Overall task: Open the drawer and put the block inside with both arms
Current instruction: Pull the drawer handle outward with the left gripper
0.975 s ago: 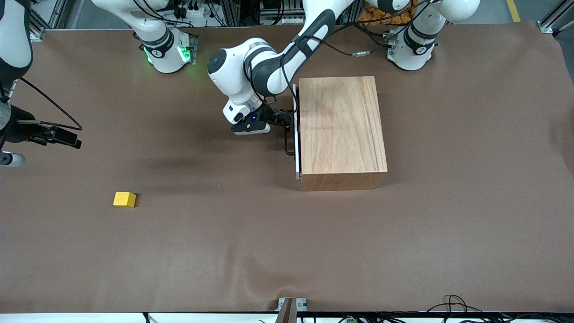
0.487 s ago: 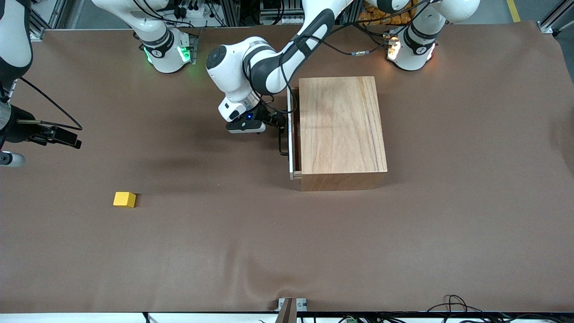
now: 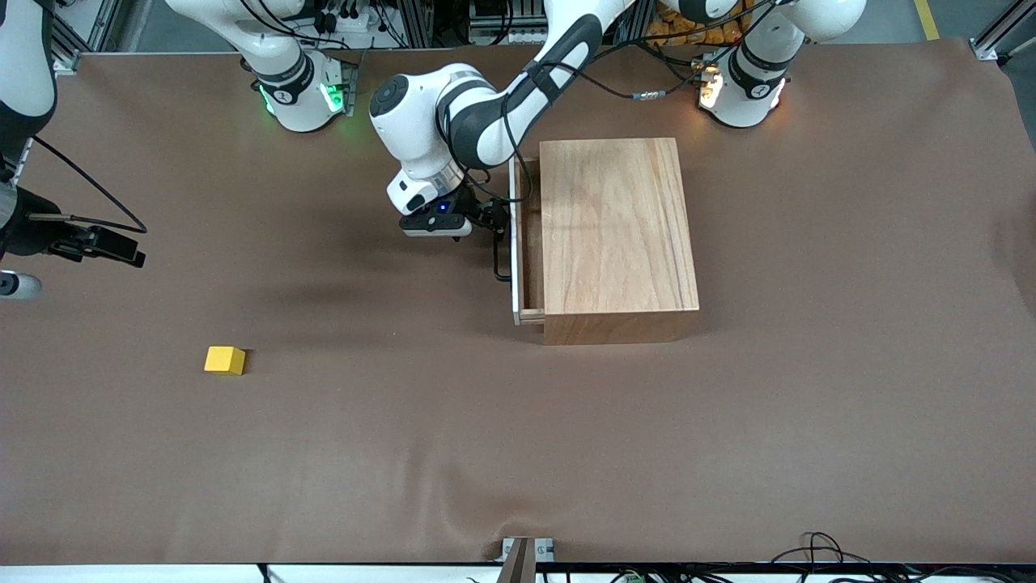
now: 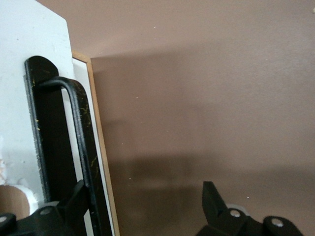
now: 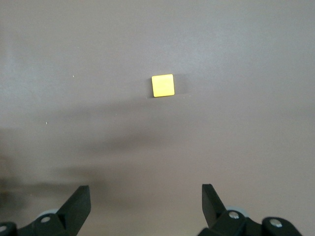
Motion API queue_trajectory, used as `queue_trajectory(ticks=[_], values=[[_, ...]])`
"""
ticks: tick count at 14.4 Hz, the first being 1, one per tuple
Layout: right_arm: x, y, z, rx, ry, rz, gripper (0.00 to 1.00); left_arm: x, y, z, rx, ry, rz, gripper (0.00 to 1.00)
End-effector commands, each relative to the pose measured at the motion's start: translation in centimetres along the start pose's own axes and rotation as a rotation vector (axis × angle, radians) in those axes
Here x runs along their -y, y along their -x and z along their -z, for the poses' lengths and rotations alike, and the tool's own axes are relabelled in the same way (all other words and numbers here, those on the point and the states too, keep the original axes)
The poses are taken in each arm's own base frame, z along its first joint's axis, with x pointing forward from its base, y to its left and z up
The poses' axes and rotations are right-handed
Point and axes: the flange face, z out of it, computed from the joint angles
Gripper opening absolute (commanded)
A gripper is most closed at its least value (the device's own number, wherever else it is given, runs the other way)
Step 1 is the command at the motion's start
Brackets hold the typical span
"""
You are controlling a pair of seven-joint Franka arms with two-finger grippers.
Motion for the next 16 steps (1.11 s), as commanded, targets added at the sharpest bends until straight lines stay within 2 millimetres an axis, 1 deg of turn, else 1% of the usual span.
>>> queue_trajectory(ticks=[1, 3, 5, 7, 9, 13, 16], values=[[0.1, 1.0, 3.0, -0.016, -0.002, 0.012, 1.00, -1.0, 0.0, 0.5, -0.047, 0.023, -0.032, 1.00], [0.2, 0.9, 4.9, -0.049, -0.010, 0.011, 1.00, -1.3, -0.3, 0.8, -0.073, 0.054, -0.032, 1.00], [0.3, 0.8, 6.4, -0.083, -0.010, 0.013, 1.00, -1.8, -0.3, 0.5, -0.088, 0.075, -0.035, 1.00], [0.3, 0.8, 6.4, -0.078, -0.010, 0.014, 1.00, -2.1, -0.1, 0.2, -0.089, 0.081, -0.041, 1.00], [0.3, 1.1, 5.8, -0.037, -0.009, 0.014, 1.00, -2.6, 0.2, 0.6, -0.097, 0.103, -0.052, 1.00], [0.1, 1.2, 5.5, -0.026, -0.010, 0.011, 1.00, -2.9, 0.0, 1.1, -0.122, 0.134, -0.069, 1.00], [-0.1, 1.2, 4.7, -0.013, -0.010, 0.007, 1.00, -3.6, 0.7, 2.0, -0.124, 0.162, -0.084, 1.00]])
